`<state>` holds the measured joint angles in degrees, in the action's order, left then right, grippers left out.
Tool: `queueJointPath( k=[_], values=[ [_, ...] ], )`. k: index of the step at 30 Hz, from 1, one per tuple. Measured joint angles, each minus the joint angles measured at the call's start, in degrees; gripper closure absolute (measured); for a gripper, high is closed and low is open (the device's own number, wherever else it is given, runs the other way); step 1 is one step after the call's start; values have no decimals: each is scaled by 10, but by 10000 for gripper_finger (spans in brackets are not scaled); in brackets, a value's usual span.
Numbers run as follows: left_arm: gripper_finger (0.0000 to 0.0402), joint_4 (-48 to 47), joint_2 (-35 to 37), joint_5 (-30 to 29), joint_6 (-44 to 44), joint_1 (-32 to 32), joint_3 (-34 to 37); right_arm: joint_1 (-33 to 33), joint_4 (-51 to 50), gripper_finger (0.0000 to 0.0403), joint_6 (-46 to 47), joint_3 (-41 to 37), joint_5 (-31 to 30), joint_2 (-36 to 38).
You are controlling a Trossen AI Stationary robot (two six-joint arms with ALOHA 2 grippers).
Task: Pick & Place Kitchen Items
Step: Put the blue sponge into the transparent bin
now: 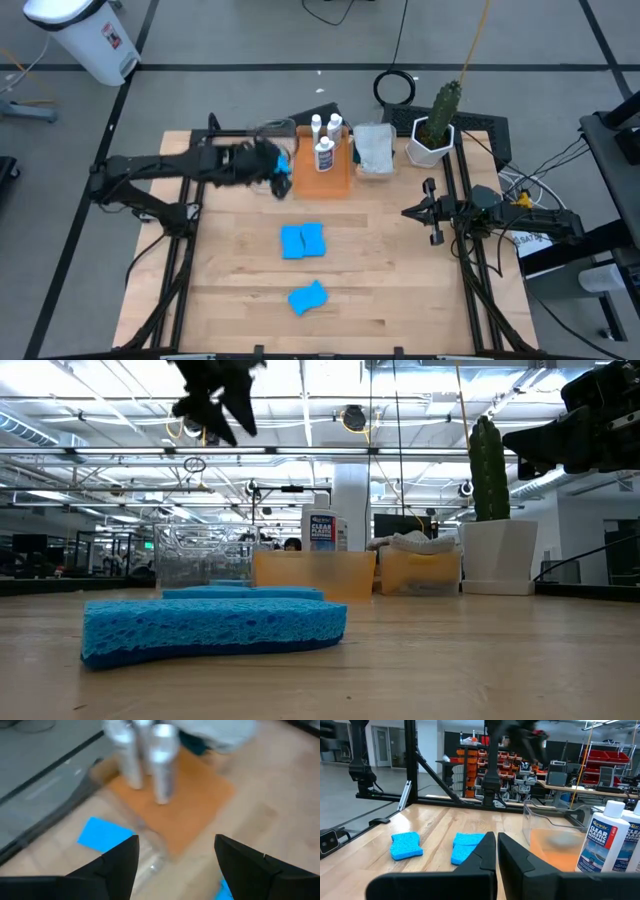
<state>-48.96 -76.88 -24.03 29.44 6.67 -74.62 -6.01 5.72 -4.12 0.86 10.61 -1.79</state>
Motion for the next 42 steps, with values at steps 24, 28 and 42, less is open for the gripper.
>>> queueJointPath(
  k=[24,28,42],
  values=[
    [142,211,-228,161,1,-363,0,0,0,403,0,0,0,0],
    [147,276,-289,202,-69,-376,0,0,0,403,0,0,0,0],
    [149,173,-353,344,-19,-321,-1,0,0,403,0,0,0,0]
  ],
)
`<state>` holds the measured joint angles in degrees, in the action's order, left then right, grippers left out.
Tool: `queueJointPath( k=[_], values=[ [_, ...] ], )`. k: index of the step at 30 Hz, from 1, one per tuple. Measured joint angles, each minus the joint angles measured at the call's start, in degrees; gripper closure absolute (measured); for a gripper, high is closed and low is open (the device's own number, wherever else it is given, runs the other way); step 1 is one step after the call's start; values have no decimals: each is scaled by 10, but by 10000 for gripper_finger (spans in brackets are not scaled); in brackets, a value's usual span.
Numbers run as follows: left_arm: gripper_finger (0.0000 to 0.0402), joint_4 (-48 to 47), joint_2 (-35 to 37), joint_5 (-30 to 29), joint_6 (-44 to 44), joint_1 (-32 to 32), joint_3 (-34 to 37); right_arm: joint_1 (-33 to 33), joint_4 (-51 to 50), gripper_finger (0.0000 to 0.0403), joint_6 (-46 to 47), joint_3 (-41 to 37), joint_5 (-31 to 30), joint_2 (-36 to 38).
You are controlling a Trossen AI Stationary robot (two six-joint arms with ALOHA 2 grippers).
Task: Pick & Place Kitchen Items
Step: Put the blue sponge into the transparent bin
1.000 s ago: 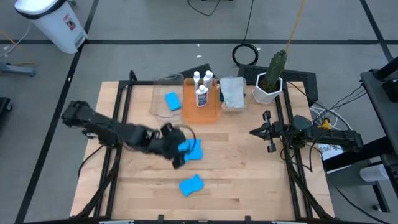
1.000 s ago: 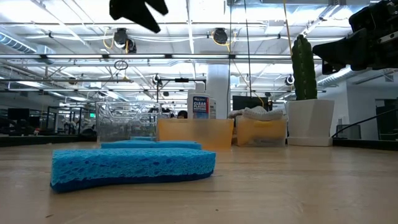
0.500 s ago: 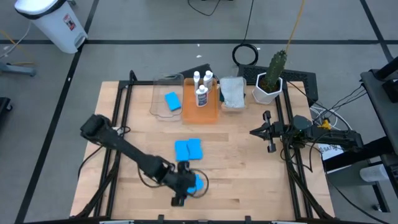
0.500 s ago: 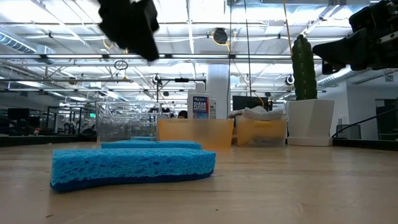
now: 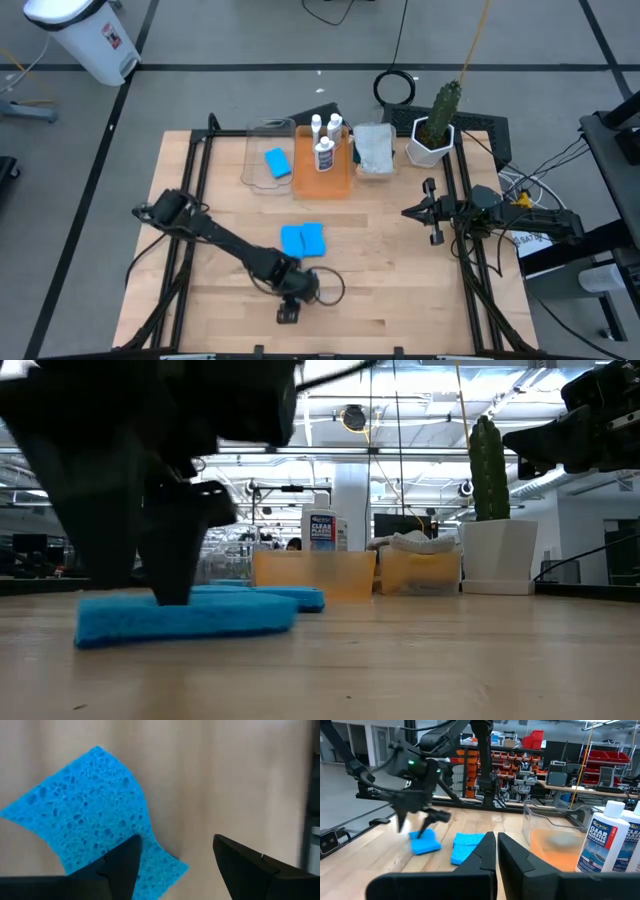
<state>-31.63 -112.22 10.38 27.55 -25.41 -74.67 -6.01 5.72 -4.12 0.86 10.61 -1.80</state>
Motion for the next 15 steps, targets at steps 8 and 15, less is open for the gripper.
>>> queueJointPath(
  k=[8,15],
  values=[
    [149,-89,43,-62,73,25,0,0,0,403,0,0,0,0],
    [149,-100,47,-105,132,39,0,0,0,403,0,0,0,0]
  ],
)
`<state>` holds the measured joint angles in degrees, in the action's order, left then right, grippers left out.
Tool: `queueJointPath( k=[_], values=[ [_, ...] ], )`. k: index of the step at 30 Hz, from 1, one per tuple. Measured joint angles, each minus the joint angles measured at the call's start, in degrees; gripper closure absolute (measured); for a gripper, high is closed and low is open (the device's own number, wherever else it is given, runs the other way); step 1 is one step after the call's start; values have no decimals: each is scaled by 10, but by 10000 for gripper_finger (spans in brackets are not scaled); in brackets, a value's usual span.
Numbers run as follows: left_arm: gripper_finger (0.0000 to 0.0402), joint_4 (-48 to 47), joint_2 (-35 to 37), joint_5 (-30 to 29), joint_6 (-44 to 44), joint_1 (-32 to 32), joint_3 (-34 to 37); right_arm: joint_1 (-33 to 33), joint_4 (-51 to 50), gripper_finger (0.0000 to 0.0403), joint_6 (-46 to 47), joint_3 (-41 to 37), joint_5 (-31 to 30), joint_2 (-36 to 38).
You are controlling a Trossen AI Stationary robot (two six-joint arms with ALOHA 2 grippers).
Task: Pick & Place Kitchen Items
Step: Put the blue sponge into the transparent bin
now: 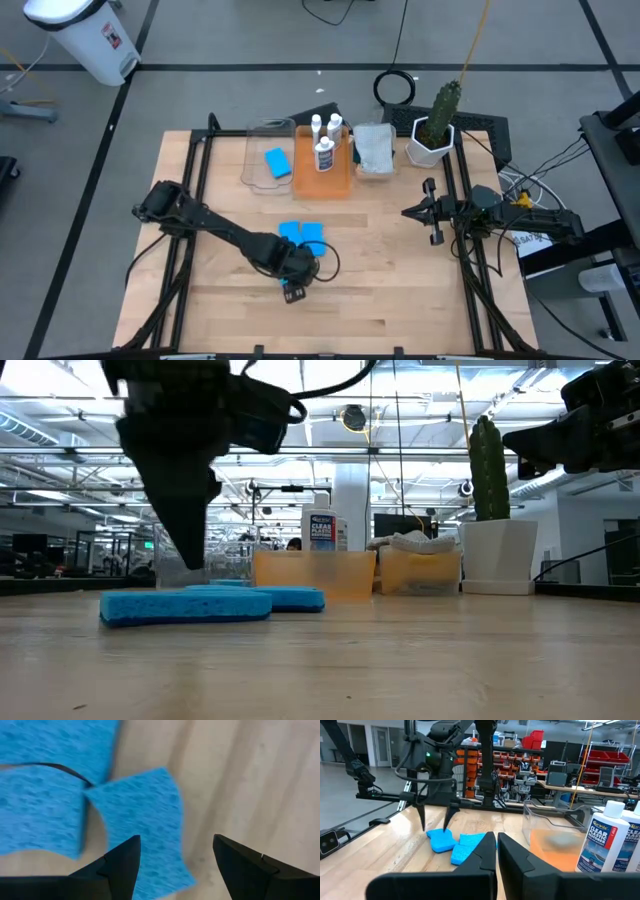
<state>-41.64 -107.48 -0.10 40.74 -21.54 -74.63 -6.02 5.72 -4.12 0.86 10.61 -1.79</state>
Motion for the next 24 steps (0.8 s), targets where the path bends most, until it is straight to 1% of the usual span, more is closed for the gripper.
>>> queueJointPath(
  k=[3,5,9,13,15,20,24],
  values=[
    [148,-24,-2,-30,10,13,0,0,0,403,0,0,0,0],
    [149,-43,-2,-45,41,25,0,0,0,403,0,0,0,0],
    [143,-74,-2,-43,72,36,0,0,0,403,0,0,0,0],
    [117,-72,-2,-17,83,34,0,0,0,403,0,0,0,0],
    [100,-72,-2,-14,83,31,0,0,0,403,0,0,0,0],
    [62,-54,-2,-26,70,13,0,0,0,403,0,0,0,0],
    [47,-46,-2,-50,62,0,0,0,0,403,0,0,0,0]
  ],
)
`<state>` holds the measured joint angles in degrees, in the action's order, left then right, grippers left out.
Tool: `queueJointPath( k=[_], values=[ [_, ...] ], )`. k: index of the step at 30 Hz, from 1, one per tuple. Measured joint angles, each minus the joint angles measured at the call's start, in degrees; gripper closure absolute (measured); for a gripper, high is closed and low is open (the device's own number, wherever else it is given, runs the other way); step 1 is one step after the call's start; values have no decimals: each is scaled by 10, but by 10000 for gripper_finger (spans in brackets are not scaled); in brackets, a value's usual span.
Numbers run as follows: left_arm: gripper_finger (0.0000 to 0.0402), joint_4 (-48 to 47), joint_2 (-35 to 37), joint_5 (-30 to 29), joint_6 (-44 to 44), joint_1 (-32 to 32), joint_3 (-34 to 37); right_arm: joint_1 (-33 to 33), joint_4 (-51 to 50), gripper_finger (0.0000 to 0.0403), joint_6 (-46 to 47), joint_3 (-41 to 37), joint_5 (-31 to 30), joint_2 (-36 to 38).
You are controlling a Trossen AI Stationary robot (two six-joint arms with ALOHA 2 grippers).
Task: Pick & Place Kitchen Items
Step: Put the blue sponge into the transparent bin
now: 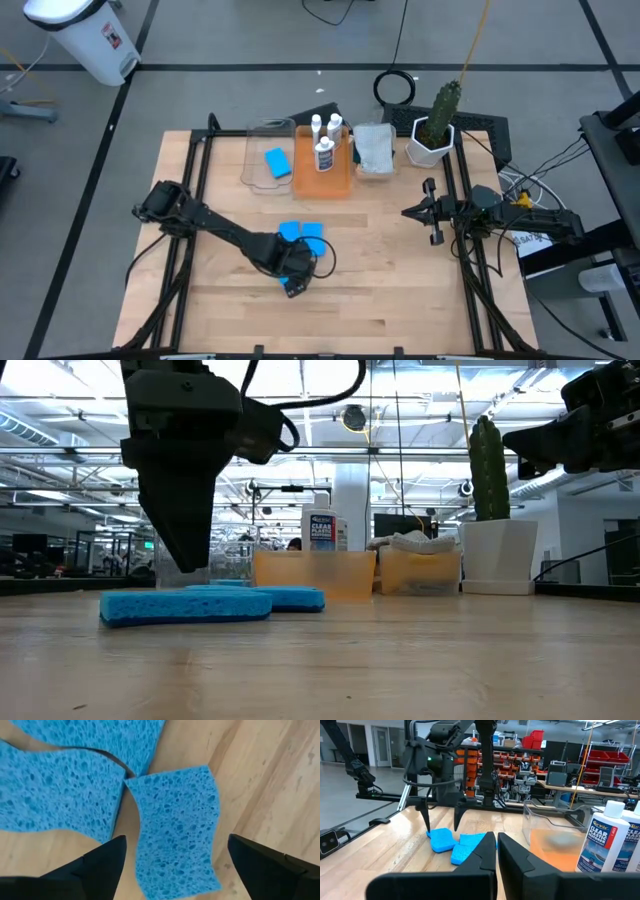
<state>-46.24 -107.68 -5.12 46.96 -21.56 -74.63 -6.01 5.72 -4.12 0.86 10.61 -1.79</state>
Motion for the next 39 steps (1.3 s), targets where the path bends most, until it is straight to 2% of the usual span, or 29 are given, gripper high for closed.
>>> queueJointPath(
  k=[4,10,17,28,31,39],
  values=[
    [46,-1,0,-27,-2,-8,0,0,0,403,0,0,0,0],
    [45,-2,-13,-25,-4,-7,0,0,0,403,0,0,0,0],
    [46,6,-54,11,-25,-7,0,0,0,403,0,0,0,0],
    [50,20,-59,32,-49,-5,-1,0,0,403,0,0,0,0],
    [75,18,-59,36,-50,-5,-1,0,0,403,0,0,0,0],
    [187,9,-54,51,-53,3,0,0,0,403,0,0,0,0]
  ],
)
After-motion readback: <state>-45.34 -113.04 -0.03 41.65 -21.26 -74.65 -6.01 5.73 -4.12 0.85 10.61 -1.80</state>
